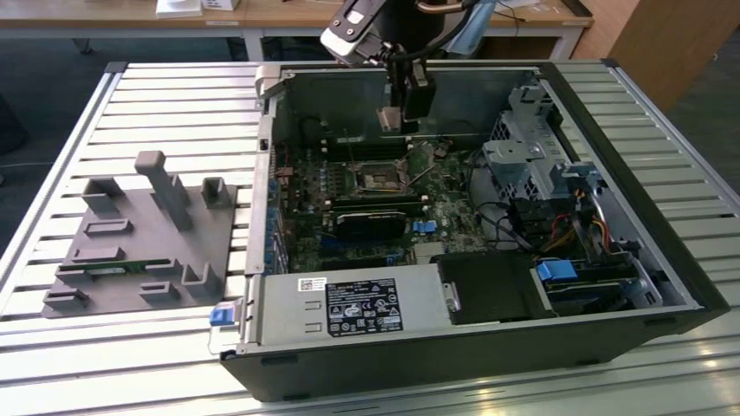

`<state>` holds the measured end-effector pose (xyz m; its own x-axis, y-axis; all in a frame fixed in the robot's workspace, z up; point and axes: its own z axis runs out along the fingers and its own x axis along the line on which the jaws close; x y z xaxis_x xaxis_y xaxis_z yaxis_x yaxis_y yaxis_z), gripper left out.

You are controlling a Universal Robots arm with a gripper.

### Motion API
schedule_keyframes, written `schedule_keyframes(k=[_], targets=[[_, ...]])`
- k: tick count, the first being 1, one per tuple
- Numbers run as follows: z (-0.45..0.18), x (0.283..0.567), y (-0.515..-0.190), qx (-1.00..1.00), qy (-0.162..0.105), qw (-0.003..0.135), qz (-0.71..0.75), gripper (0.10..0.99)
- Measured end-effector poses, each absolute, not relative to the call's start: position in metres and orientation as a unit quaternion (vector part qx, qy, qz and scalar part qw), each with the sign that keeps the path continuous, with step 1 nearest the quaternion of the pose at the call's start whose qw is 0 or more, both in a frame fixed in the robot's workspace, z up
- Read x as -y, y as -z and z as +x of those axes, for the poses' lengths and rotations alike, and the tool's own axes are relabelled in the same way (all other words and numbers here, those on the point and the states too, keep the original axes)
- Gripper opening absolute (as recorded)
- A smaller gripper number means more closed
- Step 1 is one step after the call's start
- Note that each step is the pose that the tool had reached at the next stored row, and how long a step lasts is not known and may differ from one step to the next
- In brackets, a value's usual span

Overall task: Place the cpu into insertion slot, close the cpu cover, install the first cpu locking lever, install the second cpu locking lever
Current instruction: 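Place the cpu into insertion slot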

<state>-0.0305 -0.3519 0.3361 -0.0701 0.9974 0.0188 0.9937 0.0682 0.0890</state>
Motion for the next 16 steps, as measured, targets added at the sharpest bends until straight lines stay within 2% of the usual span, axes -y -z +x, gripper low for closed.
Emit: schedule_keyframes(k=[16], targets=[[-0.0305,0.3519,-0.3332,-0.724,-0.039,0.024,0.688,0.537]])
